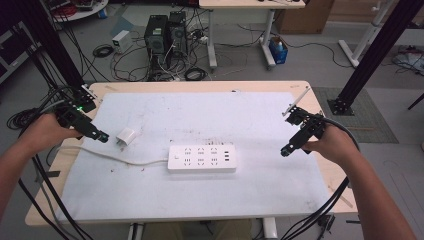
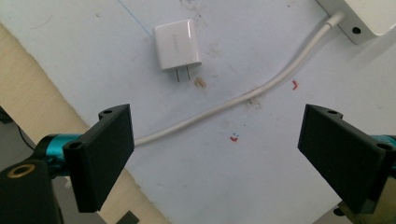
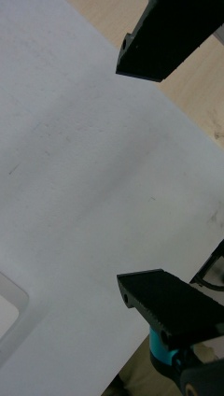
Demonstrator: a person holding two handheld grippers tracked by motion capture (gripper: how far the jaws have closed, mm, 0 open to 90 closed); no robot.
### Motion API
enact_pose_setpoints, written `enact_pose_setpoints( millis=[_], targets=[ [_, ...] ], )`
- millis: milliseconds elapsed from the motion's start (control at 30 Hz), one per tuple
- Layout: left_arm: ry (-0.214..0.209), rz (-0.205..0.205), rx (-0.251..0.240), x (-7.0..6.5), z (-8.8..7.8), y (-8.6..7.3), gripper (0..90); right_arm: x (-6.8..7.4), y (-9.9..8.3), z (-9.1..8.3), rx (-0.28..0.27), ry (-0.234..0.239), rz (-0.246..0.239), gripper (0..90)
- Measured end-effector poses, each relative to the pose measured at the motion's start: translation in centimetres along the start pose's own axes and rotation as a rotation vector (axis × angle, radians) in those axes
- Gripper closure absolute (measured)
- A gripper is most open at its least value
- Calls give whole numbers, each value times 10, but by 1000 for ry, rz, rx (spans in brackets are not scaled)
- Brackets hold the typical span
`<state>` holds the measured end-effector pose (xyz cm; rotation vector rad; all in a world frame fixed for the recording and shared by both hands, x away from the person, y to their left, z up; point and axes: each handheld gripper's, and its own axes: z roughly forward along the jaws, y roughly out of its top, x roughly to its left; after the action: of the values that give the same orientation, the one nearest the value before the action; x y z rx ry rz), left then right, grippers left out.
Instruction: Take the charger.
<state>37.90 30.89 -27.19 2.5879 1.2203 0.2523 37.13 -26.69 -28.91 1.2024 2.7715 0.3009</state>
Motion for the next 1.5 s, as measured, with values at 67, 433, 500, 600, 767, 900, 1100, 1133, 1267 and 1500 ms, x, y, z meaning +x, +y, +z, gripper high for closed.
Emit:
enact_pose_setpoints(
  millis=[67, 433, 500, 600, 767, 900, 1100, 1133, 1267, 1500],
  targets=[
    [4, -8, -3, 0, -1, 0, 107, 0, 0, 0, -2, 0, 0, 17],
    [6, -49, -13, -1, 1, 7, 107, 3, -1, -3, -10, -9, 13, 17],
    [8, -60, -15, -2, 2, 9, 107, 4, -1, -3, -11, -8, 17, 17],
    [25, -83, -23, -2, 3, 12, 107, 4, 0, -3, -18, -13, 20, 17],
    [47, -124, -47, 2, 10, 17, 107, 4, -1, -2, -26, -12, 8, 17],
    [30, -145, -68, 7, 21, 21, 107, 2, -3, -2, -38, -17, 12, 17],
    [30, -185, -71, 14, 47, 27, 107, 0, -4, -3, -50, -31, 14, 17],
    [39, -184, -68, 15, 52, 29, 107, 0, -4, -4, -49, -32, 11, 17],
    [52, -196, -44, 20, 71, 32, 107, 1, -3, -3, -36, -38, 12, 17],
    [45, -176, -37, 27, 95, 33, 107, 1, -2, -2, -33, -35, 2, 17]
  ],
)
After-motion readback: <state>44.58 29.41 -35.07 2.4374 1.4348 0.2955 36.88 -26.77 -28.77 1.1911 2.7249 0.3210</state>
